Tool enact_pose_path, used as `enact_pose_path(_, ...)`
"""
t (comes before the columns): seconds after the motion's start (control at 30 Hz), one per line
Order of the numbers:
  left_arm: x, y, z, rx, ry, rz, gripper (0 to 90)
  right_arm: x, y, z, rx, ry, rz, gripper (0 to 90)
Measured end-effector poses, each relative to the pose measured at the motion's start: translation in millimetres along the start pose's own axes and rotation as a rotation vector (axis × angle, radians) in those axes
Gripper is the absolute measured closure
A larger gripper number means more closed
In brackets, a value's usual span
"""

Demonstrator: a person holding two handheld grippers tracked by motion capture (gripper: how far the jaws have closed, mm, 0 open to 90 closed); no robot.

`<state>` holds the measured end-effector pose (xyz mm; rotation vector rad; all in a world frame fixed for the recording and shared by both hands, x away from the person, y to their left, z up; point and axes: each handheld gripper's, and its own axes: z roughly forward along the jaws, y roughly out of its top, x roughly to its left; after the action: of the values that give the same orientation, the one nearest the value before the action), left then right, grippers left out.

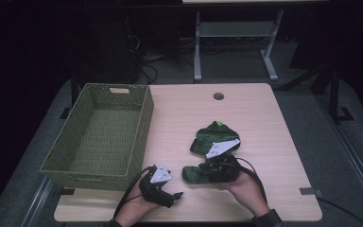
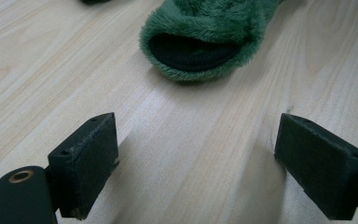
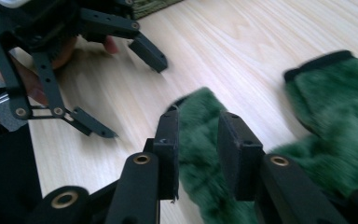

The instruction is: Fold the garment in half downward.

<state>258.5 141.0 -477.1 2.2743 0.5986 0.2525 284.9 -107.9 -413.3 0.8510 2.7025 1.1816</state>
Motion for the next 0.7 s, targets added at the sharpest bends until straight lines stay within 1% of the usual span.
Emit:
enact_pose_path(0.03, -0.2, 0.0, 0.1, 0.000, -0.001, -0.002, 12.6, 2.2, 1.0, 1.8, -0.001, 0.007, -0.001, 72.0)
enact_pose_path(0.1, -0.3, -0.1, 0.1, -0.001, -0.001, -0.003, 12.6, 6.2, 2.9, 7.4, 0.002, 0.026, -0.017, 72.7)
enact_pose_path(0.13, -0.3, -0.2, 0.1, -0.001, -0.001, -0.003, 12.6, 8.6, 3.9, 10.3, 0.014, 0.028, -0.015, 73.0)
enact_pose_path(0.17, -0.1, -0.1, 0.0, 0.000, 0.001, 0.001, 12.6, 9.8, 4.5, 13.7, 0.017, 0.032, -0.027, 73.0)
enact_pose_path(0.37, -0.6, -0.3, 0.1, 0.000, -0.001, -0.007, 12.6, 18.6, 9.7, 33.6, 0.049, 0.029, -0.055, 73.5)
enact_pose_path(0.4, -0.6, -0.3, 0.2, 0.000, -0.001, -0.007, 12.6, 19.6, 10.1, 37.0, 0.055, 0.025, -0.069, 73.5)
enact_pose_path(0.43, -0.6, -0.3, 0.2, 0.000, -0.001, -0.007, 12.6, 21.3, 10.5, 40.3, 0.063, 0.020, -0.069, 73.5)
enact_pose_path(0.47, -0.7, -0.3, 0.2, -0.001, -0.001, -0.008, 12.6, 21.7, 10.3, 43.9, 0.071, 0.012, -0.085, 73.4)
enact_pose_path(0.53, -0.4, -0.2, 0.1, 0.000, 0.001, -0.003, 12.6, 22.3, 9.6, 50.9, 0.080, 0.005, -0.097, 73.5)
enact_pose_path(0.57, -0.2, -0.2, 0.0, 0.002, 0.001, -0.001, 12.6, 22.0, 8.6, 54.9, 0.089, -0.004, -0.106, 73.4)
enact_pose_path(0.6, 0.0, -0.1, -0.2, 0.005, 0.001, 0.002, 12.6, 22.8, 8.3, 56.8, 0.099, -0.014, -0.101, 73.5)
enact_pose_path(0.63, -0.1, -0.2, -0.2, 0.005, 0.002, 0.001, 12.6, 22.4, 7.4, 59.6, 0.108, -0.036, -0.116, 73.5)
enact_pose_path(0.67, -0.4, -0.2, 0.1, 0.000, 0.001, -0.004, 12.6, 21.7, 6.4, 62.0, 0.112, -0.042, -0.114, 73.4)
enact_pose_path(0.7, -0.2, -0.2, -0.1, 0.004, 0.001, 0.000, 12.6, 21.4, 5.2, 63.6, 0.114, -0.047, -0.104, 73.4)
